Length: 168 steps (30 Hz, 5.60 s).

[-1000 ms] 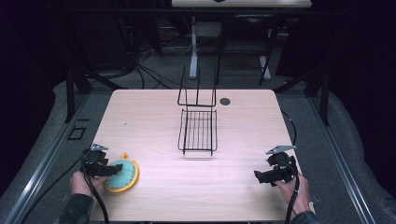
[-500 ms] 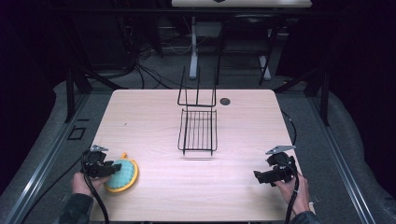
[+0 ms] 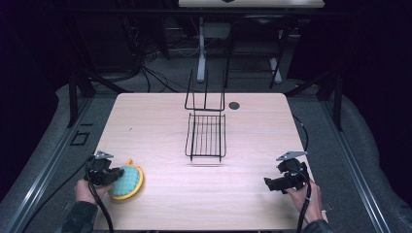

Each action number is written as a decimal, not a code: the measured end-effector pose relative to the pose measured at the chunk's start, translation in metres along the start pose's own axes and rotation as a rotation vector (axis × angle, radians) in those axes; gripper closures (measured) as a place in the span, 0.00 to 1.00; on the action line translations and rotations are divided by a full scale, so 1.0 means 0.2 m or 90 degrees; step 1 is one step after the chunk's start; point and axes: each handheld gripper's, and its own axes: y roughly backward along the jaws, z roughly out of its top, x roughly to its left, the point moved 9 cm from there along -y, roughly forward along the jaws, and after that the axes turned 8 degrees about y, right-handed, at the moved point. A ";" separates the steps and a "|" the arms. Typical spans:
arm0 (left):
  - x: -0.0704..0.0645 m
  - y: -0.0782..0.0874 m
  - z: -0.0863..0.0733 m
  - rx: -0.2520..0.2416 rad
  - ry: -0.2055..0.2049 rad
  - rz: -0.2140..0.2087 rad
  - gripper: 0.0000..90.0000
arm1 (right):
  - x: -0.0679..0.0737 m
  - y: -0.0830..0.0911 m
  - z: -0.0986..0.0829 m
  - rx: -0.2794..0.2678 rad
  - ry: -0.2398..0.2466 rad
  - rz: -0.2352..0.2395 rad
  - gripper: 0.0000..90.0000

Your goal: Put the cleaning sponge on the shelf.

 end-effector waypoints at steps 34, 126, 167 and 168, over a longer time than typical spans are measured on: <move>-0.02 0.11 0.05 -0.039 -0.033 0.002 0.98 | 0.00 0.00 0.00 0.007 0.004 -0.002 0.05; -0.36 0.26 0.46 -0.136 -0.090 -0.076 0.98 | -0.01 -0.01 -0.01 0.014 0.017 -0.008 0.07; -0.57 0.23 0.64 -0.148 -0.129 -0.115 0.98 | 0.00 0.00 -0.01 0.017 0.021 -0.008 0.07; -0.59 0.23 0.66 -0.148 -0.135 -0.119 0.98 | -0.01 0.00 -0.01 0.016 0.022 -0.010 0.07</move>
